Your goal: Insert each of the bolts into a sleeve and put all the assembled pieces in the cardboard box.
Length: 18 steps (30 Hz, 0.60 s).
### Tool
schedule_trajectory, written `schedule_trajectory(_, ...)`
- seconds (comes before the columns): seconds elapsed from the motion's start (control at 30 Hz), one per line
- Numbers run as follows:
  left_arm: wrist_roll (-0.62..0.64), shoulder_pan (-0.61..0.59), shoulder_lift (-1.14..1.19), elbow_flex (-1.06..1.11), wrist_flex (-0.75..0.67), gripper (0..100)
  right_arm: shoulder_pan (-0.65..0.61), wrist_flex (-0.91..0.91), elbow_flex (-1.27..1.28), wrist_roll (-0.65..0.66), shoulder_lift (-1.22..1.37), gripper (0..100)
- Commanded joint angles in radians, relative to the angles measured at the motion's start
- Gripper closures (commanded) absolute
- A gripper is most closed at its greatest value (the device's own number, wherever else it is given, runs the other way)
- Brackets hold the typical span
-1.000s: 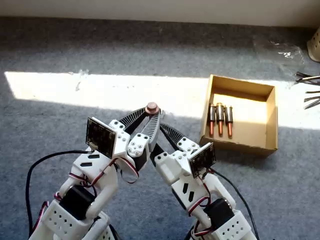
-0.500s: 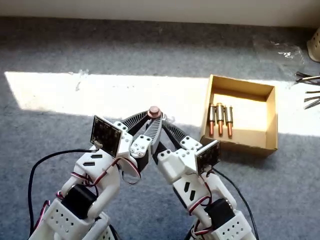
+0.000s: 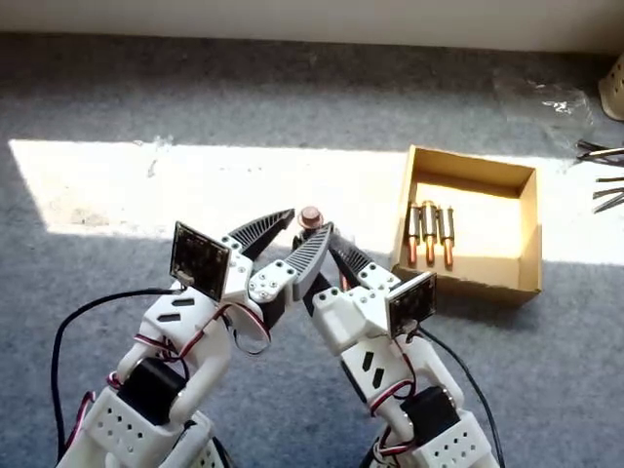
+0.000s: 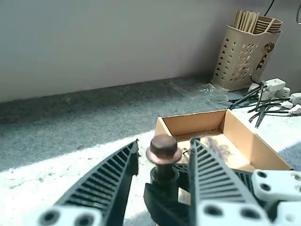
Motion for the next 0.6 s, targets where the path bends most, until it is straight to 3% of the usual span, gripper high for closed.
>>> schedule_trajectory(0.0, 0.006, -0.007, -0.013, -0.005, 0.0, 81, 0.008, -0.024, 0.051, -0.003, -0.022, 99.0)
schedule_trajectory(0.2, 0.005, -0.01, -0.013, -0.007, -0.002, 77, 0.008, -0.021, 0.05, -0.002, -0.022, 99.0)
schedule_trajectory(0.43, 0.012, -0.162, -0.013, -0.015, -0.003, 76, 0.015, -0.018, 0.047, -0.002, -0.015, 99.0)
schedule_trajectory(0.57, 0.014, -0.194, -0.082, -0.005, 0.0, 76, 0.087, -0.018, 0.047, -0.002, -0.015, 98.8)
